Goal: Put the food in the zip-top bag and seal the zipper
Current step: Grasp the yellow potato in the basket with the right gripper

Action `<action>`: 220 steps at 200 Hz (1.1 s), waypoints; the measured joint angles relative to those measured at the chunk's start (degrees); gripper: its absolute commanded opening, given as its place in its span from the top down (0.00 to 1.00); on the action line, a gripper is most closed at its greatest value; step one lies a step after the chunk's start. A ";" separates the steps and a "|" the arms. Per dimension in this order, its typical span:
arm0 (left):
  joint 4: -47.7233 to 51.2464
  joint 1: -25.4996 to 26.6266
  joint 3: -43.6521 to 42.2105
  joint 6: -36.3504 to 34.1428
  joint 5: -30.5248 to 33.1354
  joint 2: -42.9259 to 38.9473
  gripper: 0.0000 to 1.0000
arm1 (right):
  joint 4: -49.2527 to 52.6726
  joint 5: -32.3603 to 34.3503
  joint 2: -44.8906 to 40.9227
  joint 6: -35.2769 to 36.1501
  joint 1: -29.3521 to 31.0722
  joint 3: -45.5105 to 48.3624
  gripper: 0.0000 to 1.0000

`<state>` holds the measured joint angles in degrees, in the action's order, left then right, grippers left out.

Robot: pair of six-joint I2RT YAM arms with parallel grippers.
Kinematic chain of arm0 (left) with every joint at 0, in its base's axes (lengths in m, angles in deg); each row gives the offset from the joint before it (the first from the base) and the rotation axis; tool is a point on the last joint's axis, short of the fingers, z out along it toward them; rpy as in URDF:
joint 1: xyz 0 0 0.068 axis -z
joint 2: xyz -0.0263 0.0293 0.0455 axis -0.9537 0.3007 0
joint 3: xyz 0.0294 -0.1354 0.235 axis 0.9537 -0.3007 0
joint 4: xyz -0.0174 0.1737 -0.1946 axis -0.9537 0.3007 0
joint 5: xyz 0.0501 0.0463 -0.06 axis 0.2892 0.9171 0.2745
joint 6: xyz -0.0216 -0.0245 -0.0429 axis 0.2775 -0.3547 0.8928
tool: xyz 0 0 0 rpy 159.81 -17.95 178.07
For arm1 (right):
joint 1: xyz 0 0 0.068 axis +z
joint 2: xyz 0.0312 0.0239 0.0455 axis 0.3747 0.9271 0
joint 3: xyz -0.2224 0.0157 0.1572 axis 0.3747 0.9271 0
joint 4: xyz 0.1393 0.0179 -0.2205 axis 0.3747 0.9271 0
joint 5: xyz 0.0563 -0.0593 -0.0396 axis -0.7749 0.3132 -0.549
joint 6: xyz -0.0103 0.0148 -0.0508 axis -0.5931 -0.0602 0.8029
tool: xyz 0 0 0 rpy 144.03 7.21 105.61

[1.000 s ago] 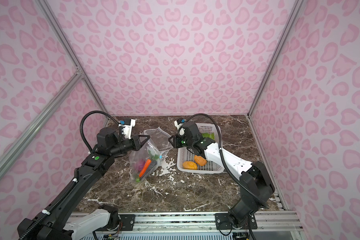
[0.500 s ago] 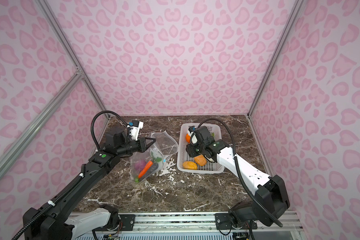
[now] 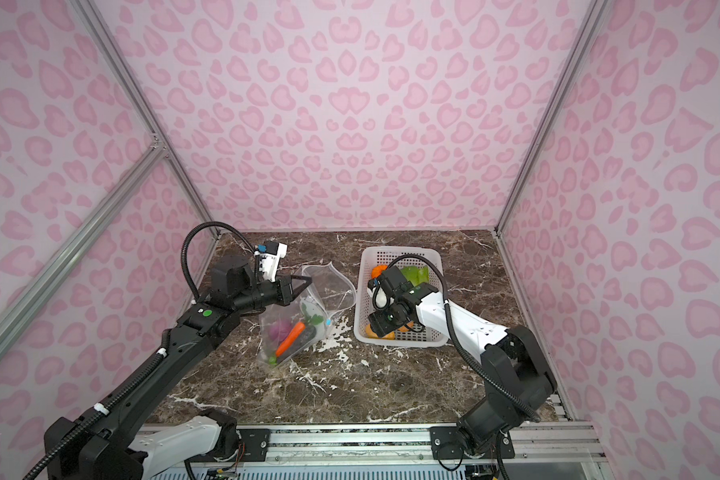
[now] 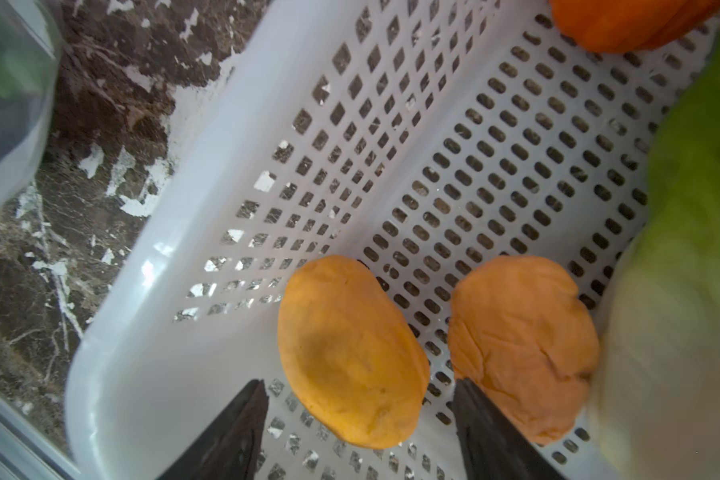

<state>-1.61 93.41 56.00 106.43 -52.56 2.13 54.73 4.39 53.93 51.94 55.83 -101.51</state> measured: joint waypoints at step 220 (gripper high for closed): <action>-0.20 0.04 -0.28 0.22 1.16 0.46 0.98 | 2.45 9.14 10.05 0.35 2.78 -2.56 0.22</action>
<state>-1.80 93.45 55.72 106.65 -51.40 2.59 57.18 13.53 63.98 52.29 58.60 -104.06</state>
